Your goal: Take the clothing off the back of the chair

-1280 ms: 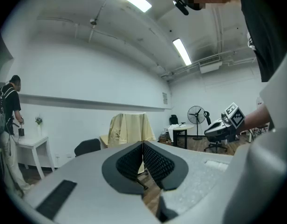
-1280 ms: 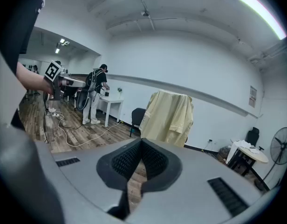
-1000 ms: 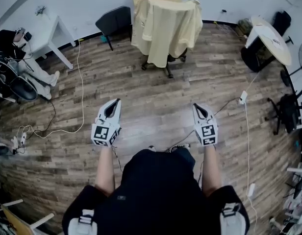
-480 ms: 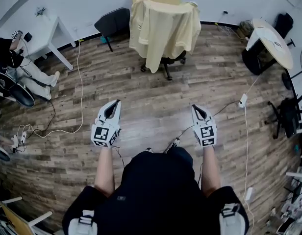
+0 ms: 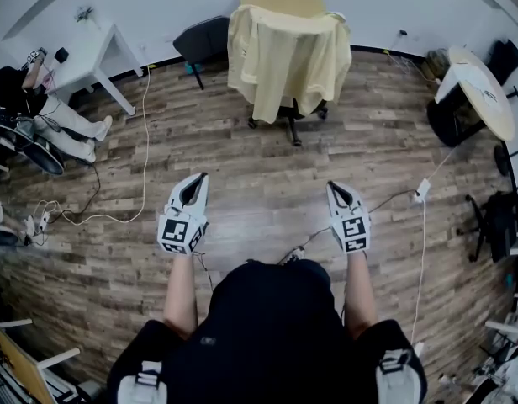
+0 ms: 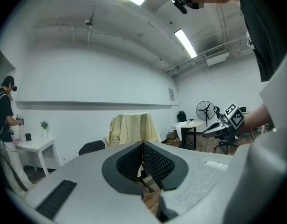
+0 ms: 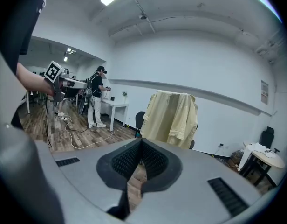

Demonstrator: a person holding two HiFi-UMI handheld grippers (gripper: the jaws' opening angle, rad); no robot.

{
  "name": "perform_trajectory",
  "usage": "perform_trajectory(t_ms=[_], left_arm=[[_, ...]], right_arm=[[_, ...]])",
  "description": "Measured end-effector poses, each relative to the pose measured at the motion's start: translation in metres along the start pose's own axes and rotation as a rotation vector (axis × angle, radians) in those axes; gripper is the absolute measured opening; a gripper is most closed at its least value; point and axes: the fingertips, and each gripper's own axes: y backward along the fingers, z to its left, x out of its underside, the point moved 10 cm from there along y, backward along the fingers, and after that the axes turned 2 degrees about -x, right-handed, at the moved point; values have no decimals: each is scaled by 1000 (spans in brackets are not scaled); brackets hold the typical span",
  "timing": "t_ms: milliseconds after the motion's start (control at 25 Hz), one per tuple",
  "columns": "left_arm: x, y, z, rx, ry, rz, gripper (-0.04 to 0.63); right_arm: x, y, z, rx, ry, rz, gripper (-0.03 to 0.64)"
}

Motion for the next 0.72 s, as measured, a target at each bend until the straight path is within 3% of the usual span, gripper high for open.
perform_trajectory(t_ms=[560, 720], left_arm=[[-14, -43, -43, -34, -44, 26, 3], [-12, -54, -55, -45, -26, 19, 3]], right_arm=[[7, -9, -62, -48, 30, -13, -6], [9, -8, -80, -54, 45, -32, -6]])
